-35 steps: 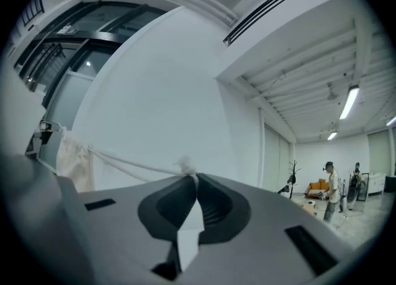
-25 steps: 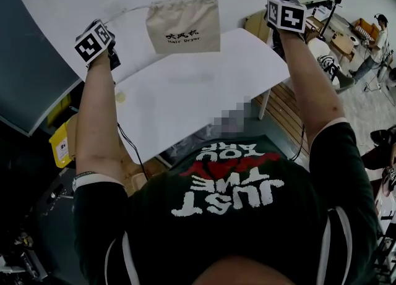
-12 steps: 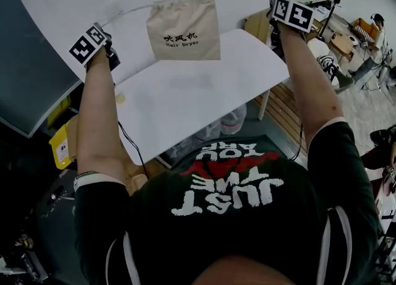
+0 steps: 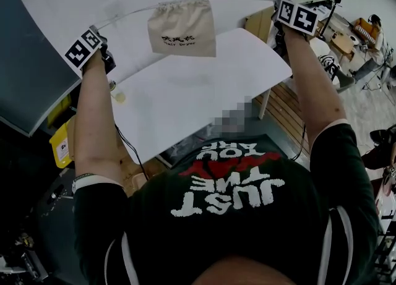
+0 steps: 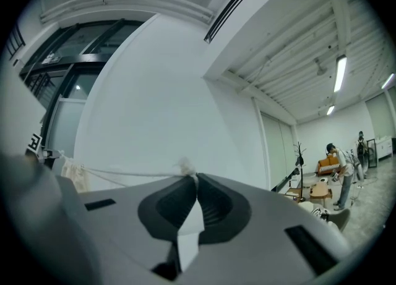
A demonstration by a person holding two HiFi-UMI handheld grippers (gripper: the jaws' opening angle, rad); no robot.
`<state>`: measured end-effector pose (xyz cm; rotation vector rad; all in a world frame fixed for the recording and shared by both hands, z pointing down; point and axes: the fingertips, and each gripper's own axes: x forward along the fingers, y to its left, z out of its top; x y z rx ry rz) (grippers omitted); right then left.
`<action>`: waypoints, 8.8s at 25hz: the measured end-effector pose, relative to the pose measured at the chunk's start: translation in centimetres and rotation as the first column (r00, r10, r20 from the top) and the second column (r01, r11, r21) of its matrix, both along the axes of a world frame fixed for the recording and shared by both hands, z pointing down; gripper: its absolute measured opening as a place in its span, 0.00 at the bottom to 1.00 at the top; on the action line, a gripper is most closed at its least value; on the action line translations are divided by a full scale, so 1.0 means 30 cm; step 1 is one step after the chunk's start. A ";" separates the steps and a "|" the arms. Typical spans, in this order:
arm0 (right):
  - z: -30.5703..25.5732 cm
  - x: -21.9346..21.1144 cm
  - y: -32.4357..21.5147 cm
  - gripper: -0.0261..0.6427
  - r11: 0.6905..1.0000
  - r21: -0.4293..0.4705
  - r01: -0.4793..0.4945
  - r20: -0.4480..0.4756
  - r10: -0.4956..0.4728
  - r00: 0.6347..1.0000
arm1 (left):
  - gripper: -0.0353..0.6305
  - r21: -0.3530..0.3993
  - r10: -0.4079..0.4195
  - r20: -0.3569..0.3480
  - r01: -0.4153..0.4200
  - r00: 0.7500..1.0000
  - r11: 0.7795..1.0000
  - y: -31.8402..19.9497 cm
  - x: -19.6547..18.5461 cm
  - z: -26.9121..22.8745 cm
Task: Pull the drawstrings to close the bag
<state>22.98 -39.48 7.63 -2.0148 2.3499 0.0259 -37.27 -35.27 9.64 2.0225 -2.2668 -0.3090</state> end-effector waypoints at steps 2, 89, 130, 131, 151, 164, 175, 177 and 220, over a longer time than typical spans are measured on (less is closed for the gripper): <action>-0.001 0.003 0.000 0.05 1.000 0.003 0.007 0.008 -0.007 1.000 | 0.07 0.000 0.001 -0.009 -0.001 1.000 1.000 -0.001 0.002 0.005; 0.261 0.136 0.009 0.06 0.995 -0.100 -0.012 0.005 0.013 1.000 | 0.07 -0.189 0.094 -0.530 -0.225 0.843 0.956 -0.047 -0.121 0.377; 0.336 -0.003 -0.125 0.05 0.981 -0.173 0.091 -0.047 -0.101 0.994 | 0.07 -0.259 0.209 -0.159 -0.245 0.965 0.934 -0.180 0.104 0.421; 0.343 -0.012 -0.133 0.05 0.979 -0.180 0.095 -0.050 -0.106 0.993 | 0.07 -0.269 0.215 -0.151 -0.249 0.965 0.930 -0.190 0.115 0.431; 0.871 -0.091 0.011 0.05 0.887 -0.425 0.181 -0.001 -0.201 0.980 | 0.07 -0.442 0.197 -0.288 -0.312 0.937 0.841 0.033 0.130 1.017; 1.311 -0.159 0.345 0.05 0.739 -0.609 0.288 0.097 -0.291 0.952 | 0.07 -0.458 0.124 -0.505 -0.387 0.854 0.801 0.461 0.247 1.460; 1.474 -0.162 0.504 0.05 0.682 -0.607 0.409 0.243 -0.331 0.912 | 0.07 -0.413 0.212 -0.455 -0.417 0.865 0.810 0.627 0.350 1.559; 1.499 -0.160 0.528 0.06 0.670 -0.614 0.418 0.245 -0.342 0.907 | 0.07 -0.422 0.224 -0.454 -0.430 0.862 0.798 0.649 0.373 1.584; 1.555 -0.239 0.580 0.05 0.586 -0.658 0.474 0.221 -0.451 0.865 | 0.07 -0.458 0.259 -0.470 -0.484 0.844 0.745 0.696 0.442 1.623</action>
